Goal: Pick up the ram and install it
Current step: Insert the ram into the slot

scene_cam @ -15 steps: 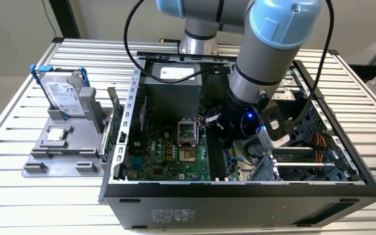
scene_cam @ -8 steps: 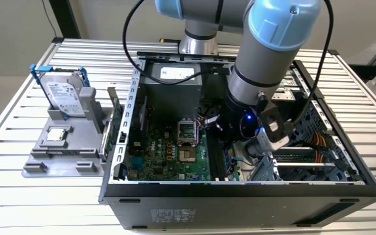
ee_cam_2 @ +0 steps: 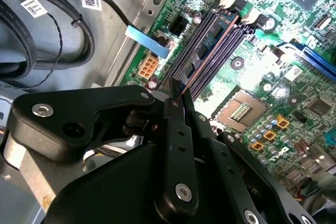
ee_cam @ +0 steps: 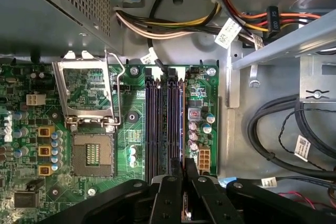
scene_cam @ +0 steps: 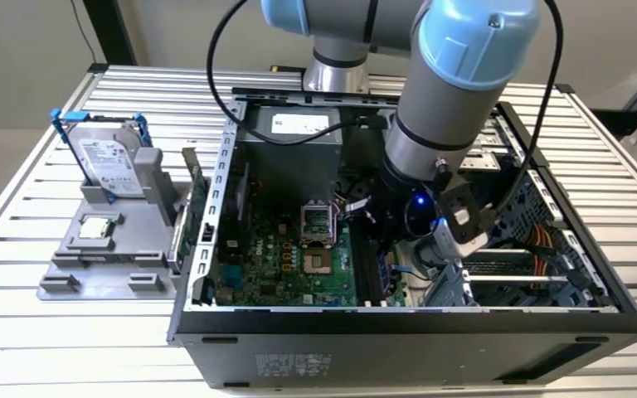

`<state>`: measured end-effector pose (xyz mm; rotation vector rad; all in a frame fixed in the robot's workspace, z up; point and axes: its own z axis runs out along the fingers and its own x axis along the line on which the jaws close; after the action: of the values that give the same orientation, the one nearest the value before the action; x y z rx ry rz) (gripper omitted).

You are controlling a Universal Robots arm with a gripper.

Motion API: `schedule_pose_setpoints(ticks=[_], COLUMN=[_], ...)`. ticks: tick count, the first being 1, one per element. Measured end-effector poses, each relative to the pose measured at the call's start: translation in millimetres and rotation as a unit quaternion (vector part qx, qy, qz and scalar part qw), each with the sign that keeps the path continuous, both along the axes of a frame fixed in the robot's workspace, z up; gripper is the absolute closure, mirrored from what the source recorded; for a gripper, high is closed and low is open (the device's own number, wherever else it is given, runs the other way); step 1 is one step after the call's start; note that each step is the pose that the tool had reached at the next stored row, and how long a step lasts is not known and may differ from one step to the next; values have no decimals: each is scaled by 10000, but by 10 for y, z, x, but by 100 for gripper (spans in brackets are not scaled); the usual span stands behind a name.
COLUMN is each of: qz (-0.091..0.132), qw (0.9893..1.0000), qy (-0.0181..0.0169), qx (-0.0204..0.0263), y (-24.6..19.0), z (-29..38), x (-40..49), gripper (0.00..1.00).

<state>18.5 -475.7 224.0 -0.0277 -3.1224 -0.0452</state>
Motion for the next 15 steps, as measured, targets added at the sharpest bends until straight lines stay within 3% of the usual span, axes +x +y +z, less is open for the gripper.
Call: schedule_pose_setpoints(ticks=[15], qz=[-4], qw=[10000], qy=[0], qx=[0], y=[7], z=[-64], x=[1], gripper=[100])
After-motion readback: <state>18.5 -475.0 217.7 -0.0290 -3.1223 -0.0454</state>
